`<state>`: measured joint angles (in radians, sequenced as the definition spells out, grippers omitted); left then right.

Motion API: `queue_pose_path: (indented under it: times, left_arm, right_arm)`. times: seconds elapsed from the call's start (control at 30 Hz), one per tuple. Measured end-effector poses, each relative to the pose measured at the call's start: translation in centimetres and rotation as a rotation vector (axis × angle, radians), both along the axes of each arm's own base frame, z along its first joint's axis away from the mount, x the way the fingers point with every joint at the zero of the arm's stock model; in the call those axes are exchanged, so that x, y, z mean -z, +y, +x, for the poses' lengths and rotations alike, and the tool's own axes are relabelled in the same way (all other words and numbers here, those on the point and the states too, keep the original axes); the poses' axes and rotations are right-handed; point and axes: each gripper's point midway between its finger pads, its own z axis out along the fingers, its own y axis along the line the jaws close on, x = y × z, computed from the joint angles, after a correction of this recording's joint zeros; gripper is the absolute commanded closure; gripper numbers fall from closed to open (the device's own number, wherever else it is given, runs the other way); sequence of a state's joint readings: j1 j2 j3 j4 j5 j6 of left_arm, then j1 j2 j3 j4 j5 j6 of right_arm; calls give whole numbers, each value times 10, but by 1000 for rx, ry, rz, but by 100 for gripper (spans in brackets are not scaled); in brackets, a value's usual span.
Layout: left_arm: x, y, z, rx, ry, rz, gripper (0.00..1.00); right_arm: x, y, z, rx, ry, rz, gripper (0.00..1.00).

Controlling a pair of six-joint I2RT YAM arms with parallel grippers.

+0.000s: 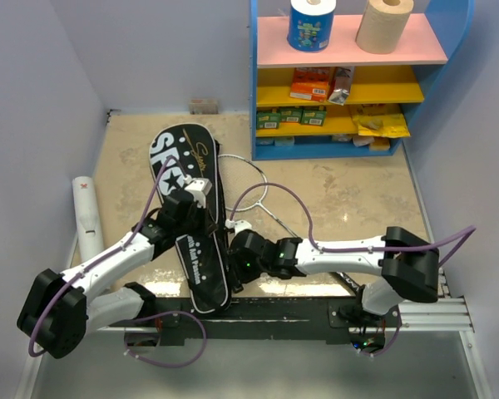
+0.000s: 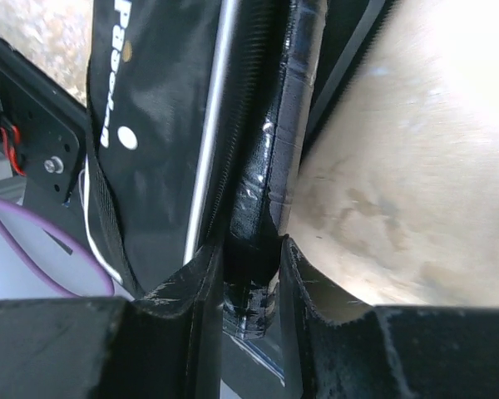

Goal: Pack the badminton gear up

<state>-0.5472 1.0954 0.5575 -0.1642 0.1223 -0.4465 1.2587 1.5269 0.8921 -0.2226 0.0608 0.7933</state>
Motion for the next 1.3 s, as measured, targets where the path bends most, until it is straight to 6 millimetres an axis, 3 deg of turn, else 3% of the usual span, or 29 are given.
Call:
queue_pose_path:
  times: [0.1,0.3,0.4,0.43,0.6,0.8,1.07,1.23,1.3]
  left_arm:
    - [0,-12,-4,27,-2,-62,100]
    - [0,-20,-10,69,-11,-115,100]
    - [-3,-25,-16,100,-21,-156,100]
    - [-3,-27,-17,110,-24,-170,100]
    - [-7,-34,-23,149,-26,-216,100]
    - [-13,-39,-25,174,-38,-239,100]
    - [-8,-45,-37,217,-1,-254,100]
    - [-6,-47,-41,234,15,-258,100]
    - [-6,-47,-41,236,16,-259,100]
  right_arm:
    - [17,13,-11,-8,27,-3,100]
    - [22,29,-18,1,62,68,97]
    - [21,37,-25,3,72,117,83]
    - [20,39,-27,5,75,135,74]
    - [23,41,-32,15,77,166,62]
    - [7,31,-30,35,32,217,54]
    - [-17,4,-10,153,-52,287,53]
    - [-16,-16,-7,212,-58,301,58]
    - [-14,-20,-8,222,-52,299,65]
